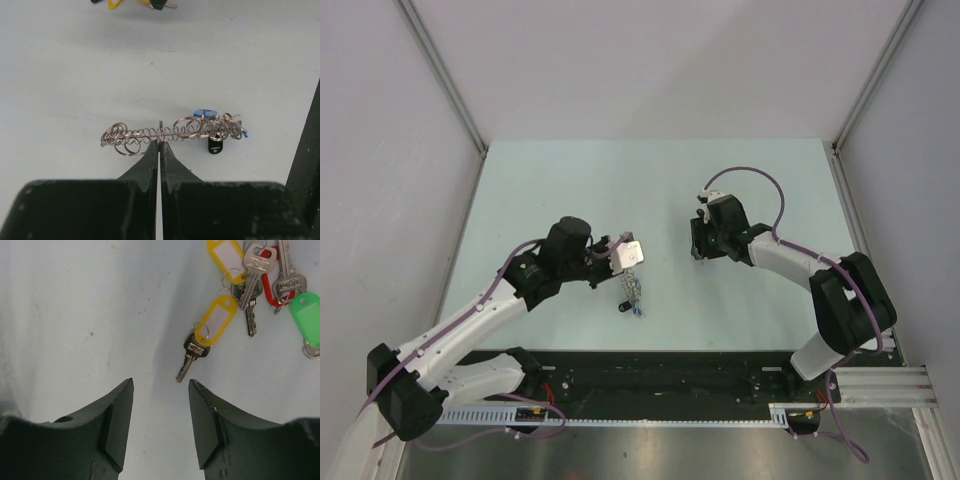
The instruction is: Put the keys on the keyring
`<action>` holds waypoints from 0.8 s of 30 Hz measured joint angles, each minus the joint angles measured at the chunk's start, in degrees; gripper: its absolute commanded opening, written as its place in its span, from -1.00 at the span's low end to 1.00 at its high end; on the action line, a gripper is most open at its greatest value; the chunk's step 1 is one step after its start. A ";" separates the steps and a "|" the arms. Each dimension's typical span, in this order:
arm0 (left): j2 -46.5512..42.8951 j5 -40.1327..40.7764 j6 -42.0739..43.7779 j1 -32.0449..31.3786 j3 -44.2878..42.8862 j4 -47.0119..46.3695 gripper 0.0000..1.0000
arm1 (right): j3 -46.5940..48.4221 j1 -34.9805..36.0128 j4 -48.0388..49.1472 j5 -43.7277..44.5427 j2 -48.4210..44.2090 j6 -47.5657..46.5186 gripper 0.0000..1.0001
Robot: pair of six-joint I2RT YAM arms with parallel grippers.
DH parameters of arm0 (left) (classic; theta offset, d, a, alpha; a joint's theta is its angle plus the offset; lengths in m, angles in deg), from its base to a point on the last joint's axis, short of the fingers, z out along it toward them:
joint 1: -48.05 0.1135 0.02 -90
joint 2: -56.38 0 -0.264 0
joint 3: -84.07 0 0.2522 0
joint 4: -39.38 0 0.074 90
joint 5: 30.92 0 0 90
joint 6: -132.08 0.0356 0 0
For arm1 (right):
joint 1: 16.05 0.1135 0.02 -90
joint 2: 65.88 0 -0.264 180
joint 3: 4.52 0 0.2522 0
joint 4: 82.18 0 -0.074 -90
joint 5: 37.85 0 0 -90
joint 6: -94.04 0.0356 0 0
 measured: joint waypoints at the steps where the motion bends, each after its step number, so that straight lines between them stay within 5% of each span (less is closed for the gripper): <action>1: 0.00 -0.02 0.00 0.00 0.04 -0.13 -0.99 | 0.37 0.00 0.11 0.33 0.57 -0.02 -0.04; 11: -0.02 -1.01 0.00 0.00 0.85 -0.63 -1.00 | 1.14 0.79 3.32 -11.04 0.59 -4.76 -0.19; 24: -0.66 -5.73 -1.01 -0.04 0.85 -1.07 -0.99 | 0.59 8.07 12.68 -31.21 -18.12 -18.62 -0.15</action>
